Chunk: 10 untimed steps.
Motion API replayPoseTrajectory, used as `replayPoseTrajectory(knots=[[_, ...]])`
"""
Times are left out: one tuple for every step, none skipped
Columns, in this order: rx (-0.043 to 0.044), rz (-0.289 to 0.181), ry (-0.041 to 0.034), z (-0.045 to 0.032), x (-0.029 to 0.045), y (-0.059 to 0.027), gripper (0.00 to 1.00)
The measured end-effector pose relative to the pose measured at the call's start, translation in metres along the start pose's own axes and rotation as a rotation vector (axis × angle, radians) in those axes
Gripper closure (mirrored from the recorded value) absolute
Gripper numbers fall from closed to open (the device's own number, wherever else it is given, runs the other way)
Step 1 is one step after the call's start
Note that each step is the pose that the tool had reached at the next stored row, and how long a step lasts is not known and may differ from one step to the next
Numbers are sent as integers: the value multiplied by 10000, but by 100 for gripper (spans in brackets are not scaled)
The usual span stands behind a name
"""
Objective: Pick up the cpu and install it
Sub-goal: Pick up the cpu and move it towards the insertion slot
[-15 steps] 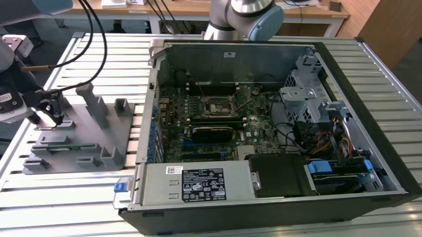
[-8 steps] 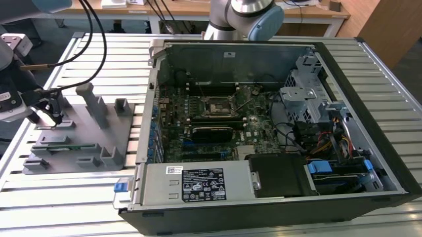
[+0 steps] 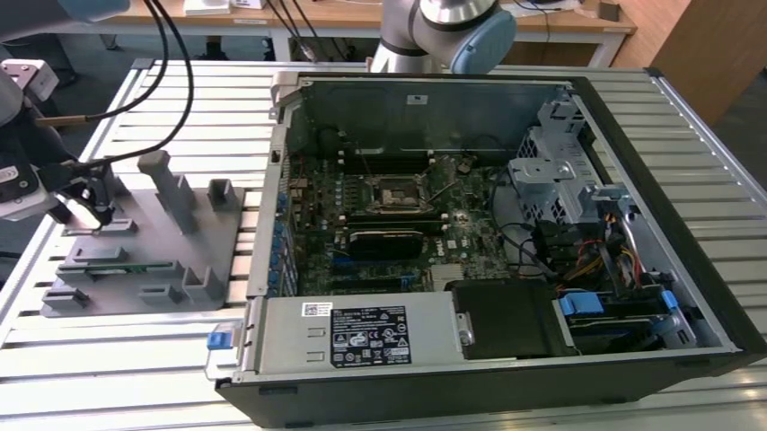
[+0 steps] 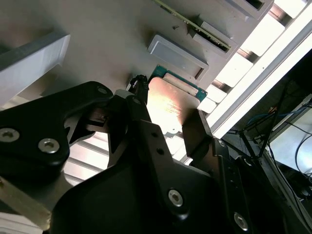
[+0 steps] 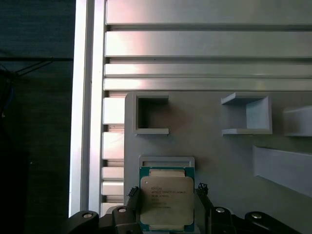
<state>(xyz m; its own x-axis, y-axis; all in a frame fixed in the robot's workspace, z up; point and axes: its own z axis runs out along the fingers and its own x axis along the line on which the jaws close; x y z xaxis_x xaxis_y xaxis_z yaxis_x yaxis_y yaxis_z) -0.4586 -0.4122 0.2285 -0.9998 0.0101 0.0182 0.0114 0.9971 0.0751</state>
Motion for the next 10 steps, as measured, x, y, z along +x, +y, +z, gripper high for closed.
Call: replayPoseTrajectory(knots=[[1,0,1,-6,0,0,47],[1,0,2,-13,0,1,47],[0,0,-1,-17,0,1,47],[0,0,0,-25,0,2,47],[0,0,0,-32,1,3,47],[-1,-1,-2,-37,0,3,47],[0,0,-1,-45,1,4,47],[0,-1,-1,-54,1,5,47],[0,0,-1,-65,1,6,47],[0,0,-1,-75,1,6,47]])
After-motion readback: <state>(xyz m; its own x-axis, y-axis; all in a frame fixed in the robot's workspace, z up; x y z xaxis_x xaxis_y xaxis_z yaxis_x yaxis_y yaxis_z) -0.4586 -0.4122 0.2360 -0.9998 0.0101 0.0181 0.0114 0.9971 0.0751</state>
